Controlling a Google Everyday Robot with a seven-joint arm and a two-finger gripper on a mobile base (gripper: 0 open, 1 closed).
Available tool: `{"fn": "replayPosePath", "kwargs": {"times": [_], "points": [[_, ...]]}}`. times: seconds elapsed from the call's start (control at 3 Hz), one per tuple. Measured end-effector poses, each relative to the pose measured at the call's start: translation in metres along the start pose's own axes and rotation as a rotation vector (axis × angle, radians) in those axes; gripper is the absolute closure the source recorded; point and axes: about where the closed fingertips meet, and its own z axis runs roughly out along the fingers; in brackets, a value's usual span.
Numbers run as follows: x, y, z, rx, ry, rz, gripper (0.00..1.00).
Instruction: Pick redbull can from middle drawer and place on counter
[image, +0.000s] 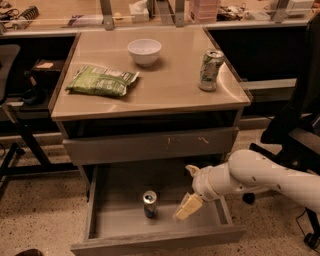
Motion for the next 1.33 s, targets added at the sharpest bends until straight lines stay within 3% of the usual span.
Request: {"fn": "replayPosePath", "kwargs": {"times": [0.33,1.0,1.33], "points": [[0.009,0.005,0.016,-0.013,-0.019,-0.001,0.00],[0.015,0.001,0.088,-0.063,-0.126,0.005,0.00],[0.018,0.003,0.093,-0.072,-0.130,0.012,0.00]]}}
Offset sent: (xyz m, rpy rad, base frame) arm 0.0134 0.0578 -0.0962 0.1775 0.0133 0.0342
